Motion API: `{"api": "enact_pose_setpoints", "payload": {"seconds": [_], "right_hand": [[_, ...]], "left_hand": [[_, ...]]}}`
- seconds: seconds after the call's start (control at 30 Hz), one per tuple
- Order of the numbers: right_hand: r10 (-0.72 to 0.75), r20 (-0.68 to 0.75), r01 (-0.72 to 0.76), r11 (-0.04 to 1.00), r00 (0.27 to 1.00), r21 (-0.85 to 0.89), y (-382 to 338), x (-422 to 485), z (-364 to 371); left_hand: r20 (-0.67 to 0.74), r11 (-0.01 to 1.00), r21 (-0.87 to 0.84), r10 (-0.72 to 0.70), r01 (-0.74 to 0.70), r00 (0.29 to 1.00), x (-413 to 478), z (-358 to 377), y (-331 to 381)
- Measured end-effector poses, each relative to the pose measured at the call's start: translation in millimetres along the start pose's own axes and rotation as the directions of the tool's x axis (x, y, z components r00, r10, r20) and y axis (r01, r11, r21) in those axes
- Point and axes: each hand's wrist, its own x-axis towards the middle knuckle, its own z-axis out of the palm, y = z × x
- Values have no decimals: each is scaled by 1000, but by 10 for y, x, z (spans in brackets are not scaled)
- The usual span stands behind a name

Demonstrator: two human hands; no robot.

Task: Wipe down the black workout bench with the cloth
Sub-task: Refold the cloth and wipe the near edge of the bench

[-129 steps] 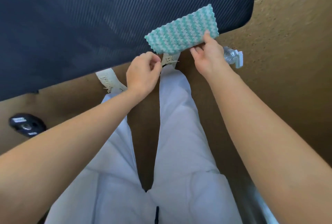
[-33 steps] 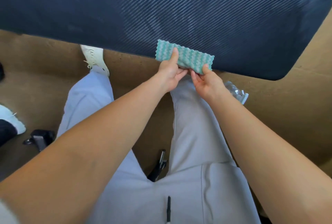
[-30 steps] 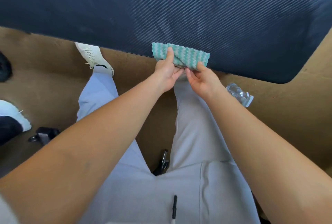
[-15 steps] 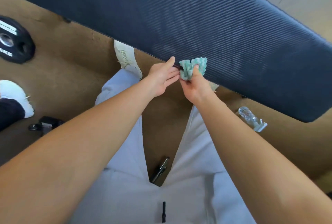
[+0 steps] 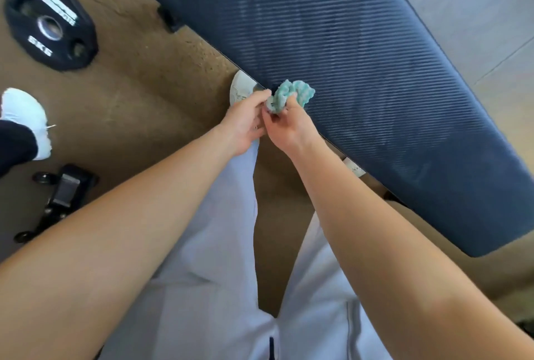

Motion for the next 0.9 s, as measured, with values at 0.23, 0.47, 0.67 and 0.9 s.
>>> {"api": "enact_pose_setpoints", "payload": {"seconds": [0.23, 0.47, 0.67, 0.9], "right_hand": [[28, 55, -10, 953, 998, -303, 65, -258, 409], [-231, -96, 105, 725, 968, -680, -111, -591, 153], [-616, 419, 409, -167, 667, -897, -385, -581, 16], [-57, 909, 329, -921, 413, -207, -586, -258, 240]], "left_hand": [[-249, 988, -48, 130, -146, 960, 78, -201, 120], [-490, 921, -285, 97, -265, 866, 102, 6, 176], [-540, 888, -337, 90, -313, 837, 43, -8, 329], [-449, 905, -325, 107, -274, 887, 163, 226, 372]]}}
